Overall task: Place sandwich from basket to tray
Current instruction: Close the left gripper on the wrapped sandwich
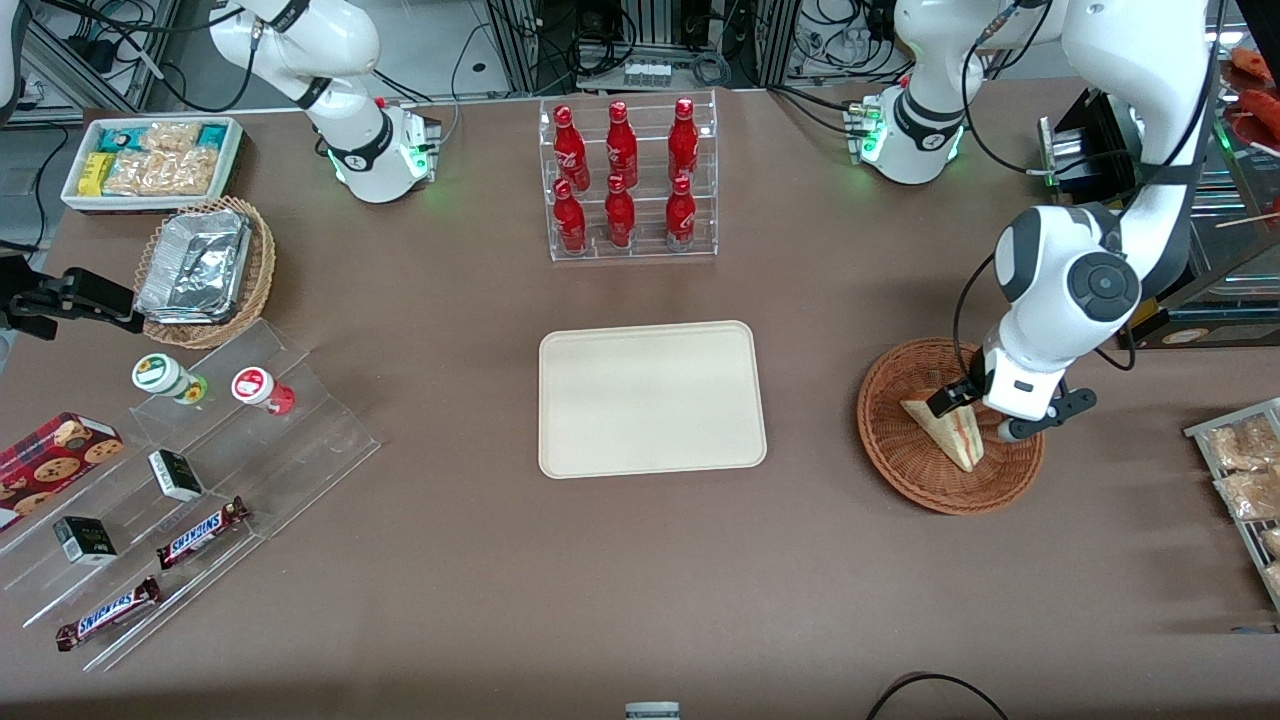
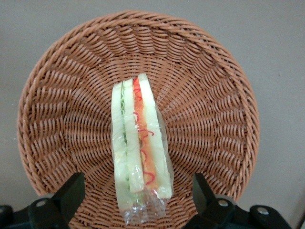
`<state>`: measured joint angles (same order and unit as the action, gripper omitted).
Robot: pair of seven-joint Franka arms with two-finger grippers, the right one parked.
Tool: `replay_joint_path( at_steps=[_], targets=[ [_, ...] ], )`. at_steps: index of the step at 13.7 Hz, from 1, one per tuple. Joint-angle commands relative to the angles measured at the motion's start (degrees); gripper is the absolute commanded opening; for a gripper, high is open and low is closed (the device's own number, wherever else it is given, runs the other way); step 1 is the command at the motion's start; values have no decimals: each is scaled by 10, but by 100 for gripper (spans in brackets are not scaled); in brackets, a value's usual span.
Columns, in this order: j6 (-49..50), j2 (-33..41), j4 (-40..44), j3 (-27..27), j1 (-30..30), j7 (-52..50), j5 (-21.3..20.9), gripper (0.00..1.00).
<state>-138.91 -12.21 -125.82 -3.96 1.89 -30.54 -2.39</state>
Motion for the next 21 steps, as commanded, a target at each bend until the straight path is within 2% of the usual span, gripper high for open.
replay_joint_path(
  at_steps=[1, 5, 7, 8, 9, 10, 11, 12, 17, 21],
  targets=[
    [-22, -13, 0, 2, 5, -11, 1, 100],
    [-31, -26, -3, 2, 5, -11, -3, 100],
    [-32, -30, -3, 2, 5, -11, -4, 95],
    [-32, -32, -3, 2, 5, -11, -5, 85],
    [-32, -33, -3, 2, 5, -11, -5, 56],
    [-32, -33, -3, 2, 5, -11, -5, 33],
    [-31, -33, -2, 2, 5, -10, -5, 13],
    [-31, -33, -1, 2, 5, -10, -5, 1],
    [-18, -11, 2, 2, 6, -2, -5, 0],
    [85, 24, 50, -12, 11, -1, -6, 0]
  ],
)
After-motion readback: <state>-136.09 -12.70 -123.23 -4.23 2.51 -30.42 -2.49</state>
